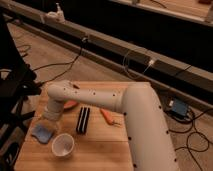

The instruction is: Wipe the white sponge on the table

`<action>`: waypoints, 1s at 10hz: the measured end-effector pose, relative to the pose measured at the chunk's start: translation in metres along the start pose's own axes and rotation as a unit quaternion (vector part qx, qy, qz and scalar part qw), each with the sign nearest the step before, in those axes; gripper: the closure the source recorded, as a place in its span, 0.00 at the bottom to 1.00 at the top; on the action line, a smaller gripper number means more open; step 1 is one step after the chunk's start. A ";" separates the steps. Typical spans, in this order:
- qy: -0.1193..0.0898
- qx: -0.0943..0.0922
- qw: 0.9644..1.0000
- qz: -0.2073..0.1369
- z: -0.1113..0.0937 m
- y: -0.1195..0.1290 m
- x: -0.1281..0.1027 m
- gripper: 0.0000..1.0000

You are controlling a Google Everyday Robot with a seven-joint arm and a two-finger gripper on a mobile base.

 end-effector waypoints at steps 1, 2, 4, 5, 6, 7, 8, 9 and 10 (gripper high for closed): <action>-0.001 0.001 1.000 0.000 0.001 -0.001 0.000 0.20; -0.005 0.003 1.000 0.001 0.007 0.000 -0.001 0.20; -0.015 0.010 1.000 0.003 0.018 -0.003 -0.006 0.20; -0.017 0.014 1.000 0.005 0.021 -0.002 -0.006 0.20; -0.020 0.020 1.000 0.007 0.024 -0.003 -0.006 0.20; -0.022 0.025 0.999 0.013 0.029 -0.002 -0.005 0.20; -0.024 0.028 0.999 0.016 0.033 -0.002 -0.004 0.20; -0.028 0.031 0.999 0.022 0.039 -0.002 -0.003 0.20; -0.031 0.034 0.999 0.025 0.044 -0.002 -0.003 0.25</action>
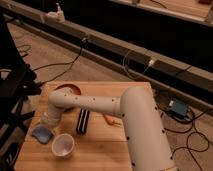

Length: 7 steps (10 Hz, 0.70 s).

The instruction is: Wipe the white sponge on the table

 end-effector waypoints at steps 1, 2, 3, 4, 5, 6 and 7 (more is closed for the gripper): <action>-0.001 0.000 1.000 0.001 0.001 0.000 0.000 0.31; -0.002 0.000 1.000 0.004 0.003 0.002 0.001 0.42; -0.001 0.001 1.000 0.007 0.003 0.004 0.003 0.53; 0.000 0.000 1.000 0.008 0.003 0.004 0.003 0.63; 0.003 0.001 1.000 0.004 0.003 0.003 0.002 0.73; 0.005 0.000 1.000 0.002 0.002 0.002 0.001 0.83; 0.008 0.001 1.000 0.003 0.000 0.002 0.000 0.94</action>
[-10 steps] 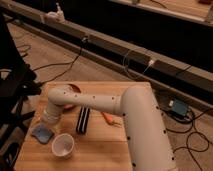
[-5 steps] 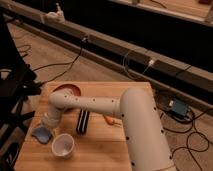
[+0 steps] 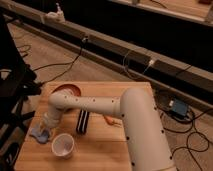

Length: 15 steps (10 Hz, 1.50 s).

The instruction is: Wipe the white sponge on the table

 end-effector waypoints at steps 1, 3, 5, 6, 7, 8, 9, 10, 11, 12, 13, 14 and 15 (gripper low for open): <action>0.003 0.001 1.000 0.000 -0.002 0.000 -0.001 0.99; 0.011 0.001 1.000 0.002 -0.008 0.002 -0.005 1.00; 0.012 -0.003 1.000 0.008 -0.014 0.011 -0.011 1.00; 0.012 -0.010 1.000 0.015 -0.018 0.023 -0.015 1.00; 0.014 -0.016 0.999 0.030 -0.025 0.037 -0.017 1.00; 0.017 -0.019 0.999 0.047 -0.034 0.051 -0.017 1.00; 0.020 -0.021 0.998 0.061 -0.041 0.061 -0.014 1.00; 0.024 -0.024 0.997 0.076 -0.051 0.072 -0.008 1.00; 0.027 -0.027 0.996 0.084 -0.058 0.077 -0.002 1.00; 0.032 -0.031 0.995 0.088 -0.069 0.079 0.012 1.00; 0.036 -0.033 0.995 0.088 -0.077 0.077 0.026 1.00; 0.038 -0.034 0.995 0.084 -0.080 0.073 0.033 1.00; 0.038 -0.035 0.996 0.073 -0.082 0.061 0.043 1.00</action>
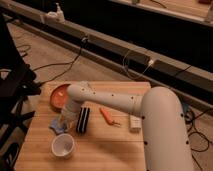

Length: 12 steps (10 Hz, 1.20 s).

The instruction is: Wipe the white sponge on the table

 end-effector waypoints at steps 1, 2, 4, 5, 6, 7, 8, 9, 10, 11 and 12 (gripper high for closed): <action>-0.003 -0.001 1.000 -0.016 0.003 -0.015 0.002 1.00; -0.009 -0.003 0.999 -0.035 0.010 -0.030 -0.001 1.00; -0.025 -0.010 0.998 -0.065 0.027 -0.048 -0.015 1.00; -0.033 -0.015 0.997 -0.075 0.037 -0.053 -0.026 1.00; -0.040 -0.018 0.996 -0.080 0.044 -0.052 -0.036 1.00; -0.046 -0.020 0.996 -0.072 0.050 -0.047 -0.047 1.00; -0.049 -0.020 0.997 -0.052 0.053 -0.033 -0.057 1.00; -0.049 -0.020 0.998 -0.033 0.052 -0.022 -0.062 1.00; -0.047 -0.019 0.999 -0.010 0.049 -0.007 -0.064 1.00; -0.042 -0.017 0.999 0.017 0.044 0.009 -0.062 1.00; -0.035 -0.015 0.998 0.041 0.037 0.022 -0.056 1.00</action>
